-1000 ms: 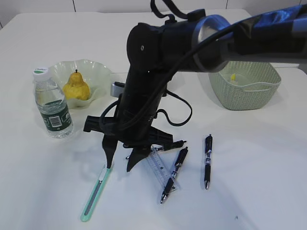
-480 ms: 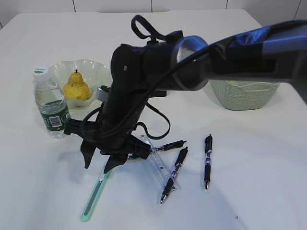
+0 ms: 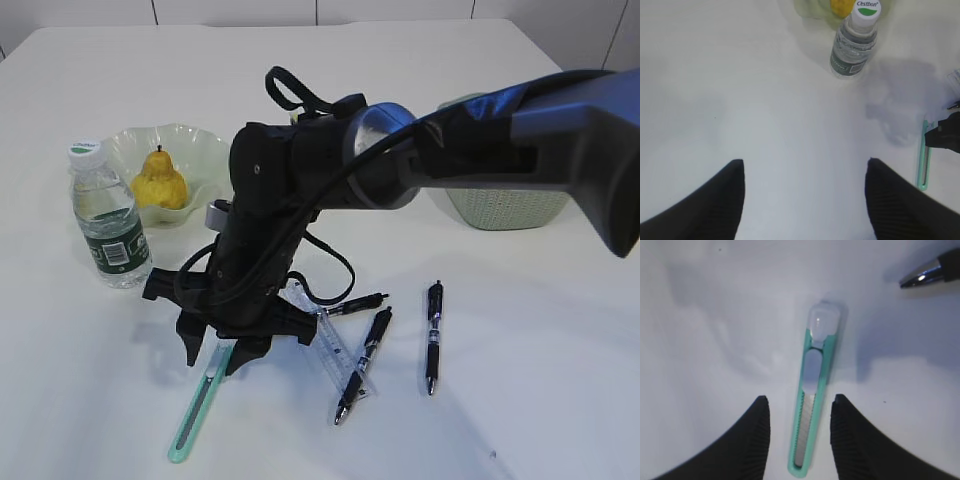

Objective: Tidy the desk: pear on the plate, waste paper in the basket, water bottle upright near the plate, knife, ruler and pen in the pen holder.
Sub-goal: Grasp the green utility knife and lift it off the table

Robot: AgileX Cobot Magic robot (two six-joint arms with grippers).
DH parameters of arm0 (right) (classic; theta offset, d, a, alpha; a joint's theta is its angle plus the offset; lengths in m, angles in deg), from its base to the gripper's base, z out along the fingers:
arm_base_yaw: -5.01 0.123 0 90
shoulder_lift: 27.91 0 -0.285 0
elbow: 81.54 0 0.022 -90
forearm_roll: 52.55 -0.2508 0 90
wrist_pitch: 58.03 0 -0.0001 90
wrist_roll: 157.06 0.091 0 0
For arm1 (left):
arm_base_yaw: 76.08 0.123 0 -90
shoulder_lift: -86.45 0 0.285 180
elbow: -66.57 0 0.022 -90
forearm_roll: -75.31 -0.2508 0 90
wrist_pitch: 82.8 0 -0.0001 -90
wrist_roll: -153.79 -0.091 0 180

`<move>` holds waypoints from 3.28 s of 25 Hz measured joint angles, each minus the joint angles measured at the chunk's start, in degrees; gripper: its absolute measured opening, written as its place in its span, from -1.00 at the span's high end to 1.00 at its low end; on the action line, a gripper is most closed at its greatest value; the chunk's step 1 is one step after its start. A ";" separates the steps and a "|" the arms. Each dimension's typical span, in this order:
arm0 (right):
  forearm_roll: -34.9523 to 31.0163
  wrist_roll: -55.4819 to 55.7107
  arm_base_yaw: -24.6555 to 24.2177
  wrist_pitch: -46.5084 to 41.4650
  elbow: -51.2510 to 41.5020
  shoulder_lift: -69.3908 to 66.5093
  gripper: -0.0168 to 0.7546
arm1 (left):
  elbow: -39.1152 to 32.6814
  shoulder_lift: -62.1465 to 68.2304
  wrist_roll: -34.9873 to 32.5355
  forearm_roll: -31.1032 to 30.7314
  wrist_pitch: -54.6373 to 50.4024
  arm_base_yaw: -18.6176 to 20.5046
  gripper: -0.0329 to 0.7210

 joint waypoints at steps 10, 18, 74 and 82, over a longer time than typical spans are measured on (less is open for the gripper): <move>1.88 1.00 0.00 -0.13 0.00 0.00 0.09 | 0.00 0.00 0.00 0.00 0.00 0.00 -0.49; 5.84 1.35 2.12 -5.17 9.25 -4.38 0.09 | 0.00 0.00 0.00 0.00 0.00 0.00 -0.50; 9.71 5.67 2.36 -17.35 19.46 -12.09 0.09 | 0.00 -0.18 0.00 -2.52 0.00 -2.56 -0.49; 10.17 5.67 2.36 -17.70 19.46 -12.09 0.27 | 0.00 -0.18 0.00 -2.52 0.00 -2.56 -0.49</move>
